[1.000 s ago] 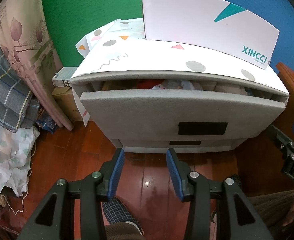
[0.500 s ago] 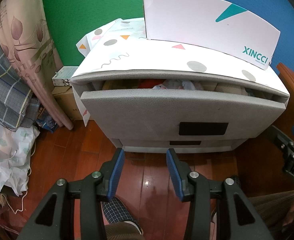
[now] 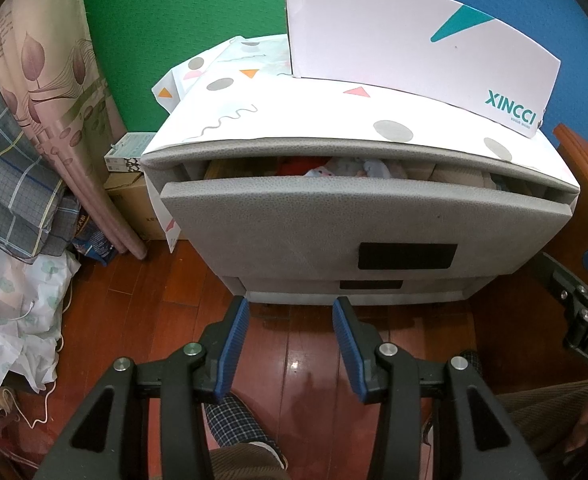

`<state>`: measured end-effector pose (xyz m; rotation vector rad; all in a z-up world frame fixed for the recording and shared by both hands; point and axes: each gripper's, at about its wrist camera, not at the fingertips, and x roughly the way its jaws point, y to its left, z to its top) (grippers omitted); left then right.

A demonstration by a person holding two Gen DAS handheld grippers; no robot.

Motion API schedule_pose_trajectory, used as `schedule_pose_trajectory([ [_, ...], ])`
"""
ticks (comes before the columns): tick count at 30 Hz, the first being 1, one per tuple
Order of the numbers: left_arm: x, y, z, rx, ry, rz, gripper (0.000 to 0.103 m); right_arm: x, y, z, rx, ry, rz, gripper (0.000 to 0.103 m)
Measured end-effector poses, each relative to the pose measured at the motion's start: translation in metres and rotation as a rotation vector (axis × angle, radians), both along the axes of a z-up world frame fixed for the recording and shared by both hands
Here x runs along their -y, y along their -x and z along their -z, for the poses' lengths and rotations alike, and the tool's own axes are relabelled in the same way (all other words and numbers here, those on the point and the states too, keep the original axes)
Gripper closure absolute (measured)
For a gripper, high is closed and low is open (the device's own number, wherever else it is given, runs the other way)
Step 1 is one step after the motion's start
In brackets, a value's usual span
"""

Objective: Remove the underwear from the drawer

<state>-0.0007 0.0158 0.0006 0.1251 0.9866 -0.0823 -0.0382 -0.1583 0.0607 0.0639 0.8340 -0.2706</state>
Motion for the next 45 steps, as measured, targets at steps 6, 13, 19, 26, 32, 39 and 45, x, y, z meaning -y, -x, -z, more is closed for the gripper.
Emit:
schedule_pose_trajectory([
  [6,-0.001,0.001,0.001,-0.002,0.004,0.000,0.058,-0.006,0.002,-0.001,0.000,0.036,-0.013,0.001],
  [13,-0.001,0.000,0.001,-0.006,0.005,0.000,0.058,0.001,0.002,-0.008,-0.024,-0.012,-0.024,0.001],
  [19,0.000,-0.001,0.001,-0.008,0.007,-0.003,0.058,0.004,0.004,-0.021,-0.065,0.046,-0.057,0.001],
  [26,0.002,-0.002,0.002,-0.009,0.001,-0.005,0.058,0.025,0.014,-0.023,-0.084,-0.007,-0.023,0.001],
  [32,0.000,-0.002,0.001,-0.009,-0.002,-0.012,0.058,0.025,0.015,-0.021,-0.072,-0.020,-0.040,0.001],
  [39,-0.011,-0.005,-0.006,-0.006,0.052,-0.023,0.058,0.027,0.020,-0.025,-0.039,-0.029,-0.045,0.001],
  [45,-0.045,-0.021,-0.017,-0.031,0.207,-0.102,0.058,0.036,0.026,-0.030,0.005,-0.080,-0.028,0.001],
])
